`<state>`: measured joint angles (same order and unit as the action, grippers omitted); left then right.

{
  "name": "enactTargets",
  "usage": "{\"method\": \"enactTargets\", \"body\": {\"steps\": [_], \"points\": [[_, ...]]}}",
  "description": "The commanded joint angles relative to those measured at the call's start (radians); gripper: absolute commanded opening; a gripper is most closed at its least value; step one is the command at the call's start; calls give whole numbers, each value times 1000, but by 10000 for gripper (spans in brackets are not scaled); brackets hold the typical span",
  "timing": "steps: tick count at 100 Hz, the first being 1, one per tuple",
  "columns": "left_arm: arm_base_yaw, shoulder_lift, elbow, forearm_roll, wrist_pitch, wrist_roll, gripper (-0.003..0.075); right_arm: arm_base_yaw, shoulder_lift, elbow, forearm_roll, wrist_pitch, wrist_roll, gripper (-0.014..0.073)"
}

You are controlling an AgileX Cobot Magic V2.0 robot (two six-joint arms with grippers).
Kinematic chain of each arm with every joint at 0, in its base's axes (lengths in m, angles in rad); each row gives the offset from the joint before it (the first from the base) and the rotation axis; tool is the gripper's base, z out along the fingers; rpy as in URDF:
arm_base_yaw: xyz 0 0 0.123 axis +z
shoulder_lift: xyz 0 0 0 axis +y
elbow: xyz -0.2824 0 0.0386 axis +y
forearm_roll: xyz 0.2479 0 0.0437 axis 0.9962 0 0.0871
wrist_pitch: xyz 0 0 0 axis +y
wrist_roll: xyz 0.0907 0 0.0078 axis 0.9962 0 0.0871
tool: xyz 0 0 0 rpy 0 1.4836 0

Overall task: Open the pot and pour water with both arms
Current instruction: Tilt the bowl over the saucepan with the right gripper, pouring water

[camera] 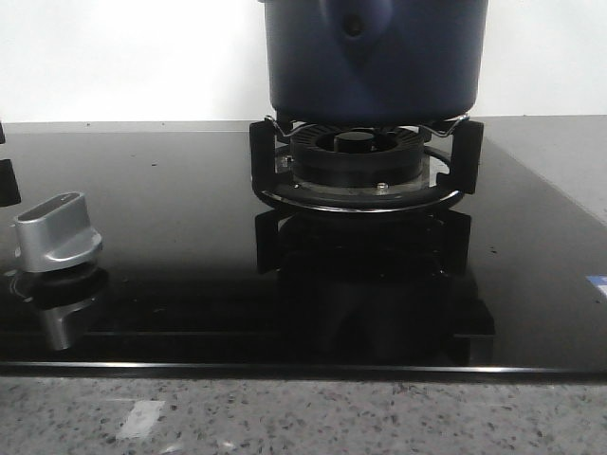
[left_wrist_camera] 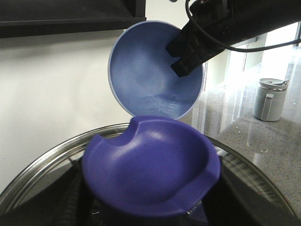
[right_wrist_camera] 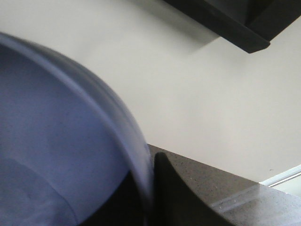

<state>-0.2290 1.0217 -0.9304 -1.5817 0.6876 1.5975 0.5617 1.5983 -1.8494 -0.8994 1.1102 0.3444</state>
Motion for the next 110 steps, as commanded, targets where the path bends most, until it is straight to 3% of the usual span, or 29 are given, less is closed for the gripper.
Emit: {"method": "enactTargets", "body": {"steps": [1,56,110], "points": [[1,-21,-33,-82,13,-9,270,1,-42,-33,-94,-64,10,-62],[1,-21,-33,-82,13,-9,271,27,-42,-33,-149,-71,12,-46],[1,-21,-33,-82,13,-9,270,147,-42,-33,-463,-75,12,-46]]}}
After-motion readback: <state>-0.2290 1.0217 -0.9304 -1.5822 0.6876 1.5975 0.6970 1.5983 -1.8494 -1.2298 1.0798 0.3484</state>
